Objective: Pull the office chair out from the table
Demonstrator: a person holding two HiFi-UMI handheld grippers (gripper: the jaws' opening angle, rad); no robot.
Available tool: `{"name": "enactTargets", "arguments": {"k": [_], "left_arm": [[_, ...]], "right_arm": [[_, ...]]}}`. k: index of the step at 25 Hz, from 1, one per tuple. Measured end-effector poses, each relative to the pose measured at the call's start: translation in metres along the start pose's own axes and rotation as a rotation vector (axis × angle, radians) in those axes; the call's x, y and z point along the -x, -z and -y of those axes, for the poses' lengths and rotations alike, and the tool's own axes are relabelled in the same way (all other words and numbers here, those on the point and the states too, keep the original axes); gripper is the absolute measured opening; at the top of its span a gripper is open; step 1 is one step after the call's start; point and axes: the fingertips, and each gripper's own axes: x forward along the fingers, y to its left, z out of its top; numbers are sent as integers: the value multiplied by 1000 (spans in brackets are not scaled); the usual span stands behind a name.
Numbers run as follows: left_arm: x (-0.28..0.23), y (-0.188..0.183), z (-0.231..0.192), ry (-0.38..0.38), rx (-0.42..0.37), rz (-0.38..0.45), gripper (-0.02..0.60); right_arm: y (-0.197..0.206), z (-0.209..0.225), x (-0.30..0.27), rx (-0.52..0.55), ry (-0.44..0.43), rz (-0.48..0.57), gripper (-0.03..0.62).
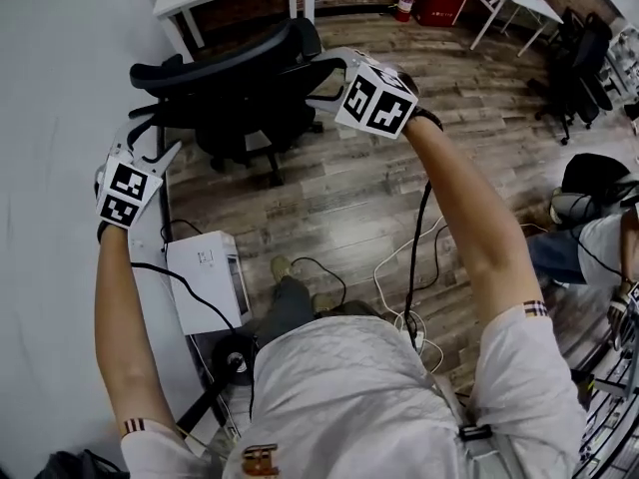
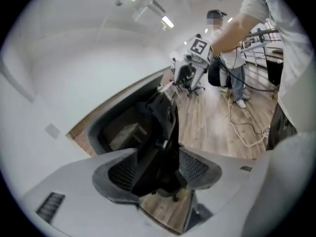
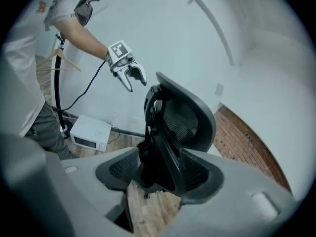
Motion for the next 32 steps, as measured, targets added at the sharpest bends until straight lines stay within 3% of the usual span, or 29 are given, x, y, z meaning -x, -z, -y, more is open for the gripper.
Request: {"name": "enactTargets", "arguments": {"k": [8, 11, 19, 26, 32], "left_arm": [[55, -110, 35, -38, 391, 451, 213], [68, -134, 42, -34, 486, 575, 178], [71, -161, 65, 5, 566, 673, 99], [95, -160, 74, 11, 598, 704, 36], [109, -154, 85, 30, 607, 741, 0]], "right_arm": [[-57, -32, 48, -189, 57, 284, 222], [-78, -43, 57, -262, 76, 390, 182], [-110, -56, 57, -415, 115, 545, 70], [-138, -77, 69, -451, 160, 610, 7], [-152, -97, 78, -465, 181, 644, 2]]}}
